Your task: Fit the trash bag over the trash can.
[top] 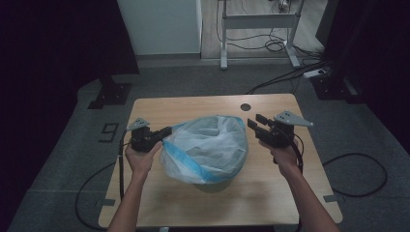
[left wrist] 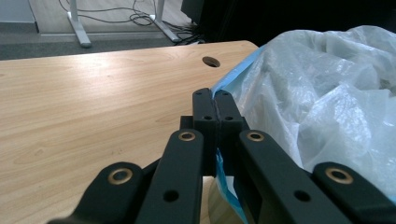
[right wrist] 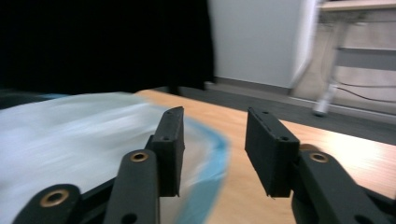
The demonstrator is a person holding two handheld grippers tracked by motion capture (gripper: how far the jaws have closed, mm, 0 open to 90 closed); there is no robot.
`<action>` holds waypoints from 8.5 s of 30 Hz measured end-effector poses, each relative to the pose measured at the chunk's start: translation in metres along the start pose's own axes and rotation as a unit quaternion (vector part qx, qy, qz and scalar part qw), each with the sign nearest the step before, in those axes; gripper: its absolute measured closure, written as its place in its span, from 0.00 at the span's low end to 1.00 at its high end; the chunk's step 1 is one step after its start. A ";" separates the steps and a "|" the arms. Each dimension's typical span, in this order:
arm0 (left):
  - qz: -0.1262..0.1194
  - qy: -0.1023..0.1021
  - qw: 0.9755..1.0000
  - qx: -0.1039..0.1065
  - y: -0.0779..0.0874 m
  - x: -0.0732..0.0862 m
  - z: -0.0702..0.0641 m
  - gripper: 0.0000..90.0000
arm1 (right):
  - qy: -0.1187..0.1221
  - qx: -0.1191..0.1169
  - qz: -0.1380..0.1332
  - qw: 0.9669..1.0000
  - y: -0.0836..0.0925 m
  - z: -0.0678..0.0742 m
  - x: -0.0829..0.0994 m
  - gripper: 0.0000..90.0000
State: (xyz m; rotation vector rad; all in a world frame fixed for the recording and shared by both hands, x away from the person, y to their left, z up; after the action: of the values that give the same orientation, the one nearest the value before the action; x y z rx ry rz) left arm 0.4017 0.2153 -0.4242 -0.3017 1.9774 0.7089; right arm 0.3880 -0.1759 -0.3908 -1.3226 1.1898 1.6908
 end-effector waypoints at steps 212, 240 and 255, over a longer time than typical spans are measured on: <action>0.057 -0.142 0.971 0.186 0.026 -0.030 -0.074 0.17 | 0.008 -0.147 0.021 0.989 0.094 0.016 0.154 0.46; 0.137 -0.169 0.951 0.221 -0.044 -0.070 -0.086 0.30 | -0.011 -0.104 0.031 0.994 0.096 -0.018 0.164 0.44; 0.240 -0.199 0.924 0.222 -0.099 -0.076 -0.107 0.41 | -0.013 -0.107 0.032 0.994 0.097 -0.018 0.165 0.44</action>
State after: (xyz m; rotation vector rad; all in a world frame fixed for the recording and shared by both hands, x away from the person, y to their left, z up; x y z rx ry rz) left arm 0.4100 0.0661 -0.3557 0.5800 1.7568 0.5414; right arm 0.2640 -0.2316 -0.5271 -1.3962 1.0684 1.9203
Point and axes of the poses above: each handheld gripper's, and its own axes: y roughly backward along the jaws, x roughly out of its underside, z roughly to its left, the point moved 3 cm from there along -y, roughly forward along the jaws, and after that the axes turned 14 degrees about x, right-handed, at the moved point
